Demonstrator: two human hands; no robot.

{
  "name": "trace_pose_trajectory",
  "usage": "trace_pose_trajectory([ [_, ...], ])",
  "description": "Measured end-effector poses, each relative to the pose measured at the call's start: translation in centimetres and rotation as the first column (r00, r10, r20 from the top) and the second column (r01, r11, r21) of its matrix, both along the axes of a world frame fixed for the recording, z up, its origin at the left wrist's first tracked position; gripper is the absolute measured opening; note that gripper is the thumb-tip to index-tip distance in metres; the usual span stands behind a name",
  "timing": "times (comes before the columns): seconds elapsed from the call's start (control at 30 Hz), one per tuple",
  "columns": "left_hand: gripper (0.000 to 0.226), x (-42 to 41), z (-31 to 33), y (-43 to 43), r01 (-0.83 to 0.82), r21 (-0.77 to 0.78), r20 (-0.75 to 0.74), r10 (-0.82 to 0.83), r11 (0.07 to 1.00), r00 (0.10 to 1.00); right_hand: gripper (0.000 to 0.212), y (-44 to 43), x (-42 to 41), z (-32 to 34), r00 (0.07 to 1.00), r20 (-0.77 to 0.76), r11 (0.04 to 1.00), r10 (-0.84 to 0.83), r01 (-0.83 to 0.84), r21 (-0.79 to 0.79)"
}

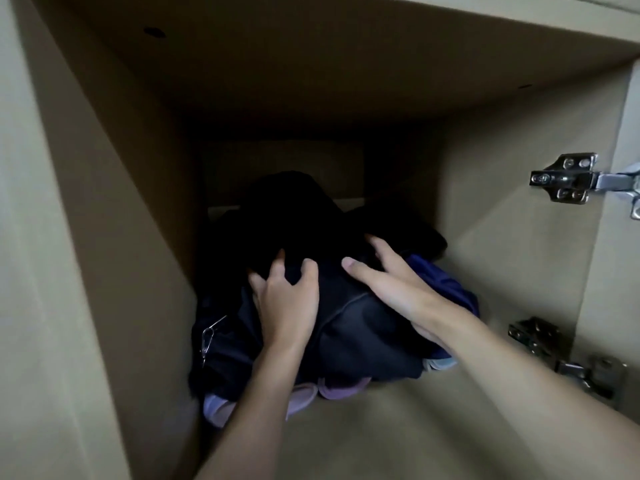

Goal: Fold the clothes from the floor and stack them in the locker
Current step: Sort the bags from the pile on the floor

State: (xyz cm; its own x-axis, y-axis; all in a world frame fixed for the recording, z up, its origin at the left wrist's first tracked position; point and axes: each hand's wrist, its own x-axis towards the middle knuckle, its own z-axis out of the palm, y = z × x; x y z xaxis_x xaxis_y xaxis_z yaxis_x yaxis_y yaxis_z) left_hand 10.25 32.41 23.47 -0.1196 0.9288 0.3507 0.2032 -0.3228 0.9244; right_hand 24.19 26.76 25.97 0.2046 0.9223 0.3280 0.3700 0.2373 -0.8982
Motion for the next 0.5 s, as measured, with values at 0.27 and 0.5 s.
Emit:
trace_pose_trajectory([
  [0.27, 0.062, -0.9, -1.1, -3.5, 0.102, -0.026, -0.008, -0.102, 0.994, 0.995, 0.085, -2.9, -0.5, -3.3, 0.982, 0.184, 0.997, -0.044, 0.032, 0.071],
  [0.5, 0.051, -0.2, 2.1, -0.6, 0.009, 0.134, 0.067, -0.018, 0.991, 0.998, 0.067, 1.7, -1.8, -1.5, 0.985, 0.076, 0.936, -0.154, 0.120, 0.331],
])
